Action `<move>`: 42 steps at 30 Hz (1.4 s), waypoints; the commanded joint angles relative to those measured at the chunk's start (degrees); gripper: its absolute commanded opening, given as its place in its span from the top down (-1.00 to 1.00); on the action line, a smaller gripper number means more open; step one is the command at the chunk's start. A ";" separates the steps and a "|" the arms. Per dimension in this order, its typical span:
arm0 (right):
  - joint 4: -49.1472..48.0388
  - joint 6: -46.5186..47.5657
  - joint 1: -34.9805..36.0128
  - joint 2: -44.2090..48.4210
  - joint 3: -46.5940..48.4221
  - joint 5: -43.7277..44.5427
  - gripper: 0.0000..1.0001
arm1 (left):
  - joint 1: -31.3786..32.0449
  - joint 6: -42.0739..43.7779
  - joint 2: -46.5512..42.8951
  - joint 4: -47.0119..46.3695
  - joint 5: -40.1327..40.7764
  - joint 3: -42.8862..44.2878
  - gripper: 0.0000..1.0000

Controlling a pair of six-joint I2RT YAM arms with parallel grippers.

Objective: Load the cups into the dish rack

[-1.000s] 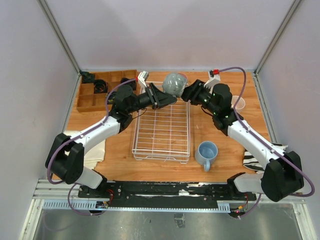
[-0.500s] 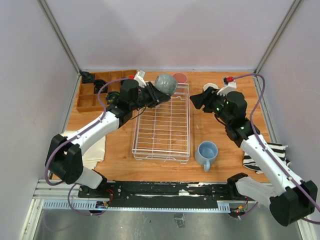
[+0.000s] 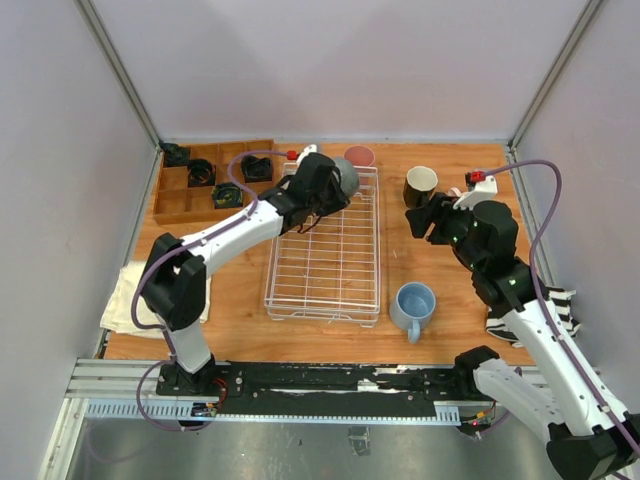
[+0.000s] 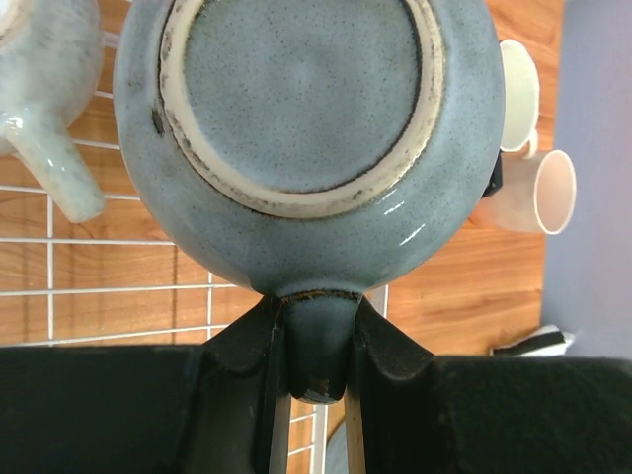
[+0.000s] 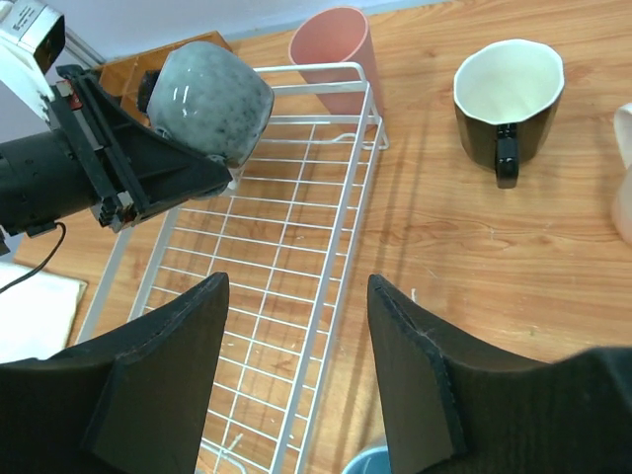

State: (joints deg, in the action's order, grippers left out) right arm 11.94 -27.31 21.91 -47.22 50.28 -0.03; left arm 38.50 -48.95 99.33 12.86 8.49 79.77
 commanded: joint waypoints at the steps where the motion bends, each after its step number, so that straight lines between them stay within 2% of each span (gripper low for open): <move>1: 3.70 3.41 -1.25 1.98 1.13 2.08 -0.19 | 2.21 1.21 1.79 1.76 11.25 7.40 0.99; 10: 4.21 4.32 -2.15 2.30 0.94 0.81 -0.18 | 4.15 -1.70 9.43 9.25 22.85 16.48 0.99; 16: 4.31 5.18 -3.17 3.14 0.70 0.27 -0.19 | 4.96 -5.08 15.07 13.26 24.47 22.37 0.99; 24: 4.45 5.34 -5.84 3.80 -0.04 -1.90 -0.18 | 5.44 -6.63 18.11 14.36 26.24 23.16 0.99; 42: 5.42 5.49 -9.42 5.12 -0.88 -5.61 -0.17 | 6.04 -3.04 23.08 12.00 32.27 22.00 0.99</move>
State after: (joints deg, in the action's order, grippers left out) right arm 16.64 -22.61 13.65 -43.22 50.17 -4.62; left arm 44.36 -52.90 121.84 28.73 33.17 100.49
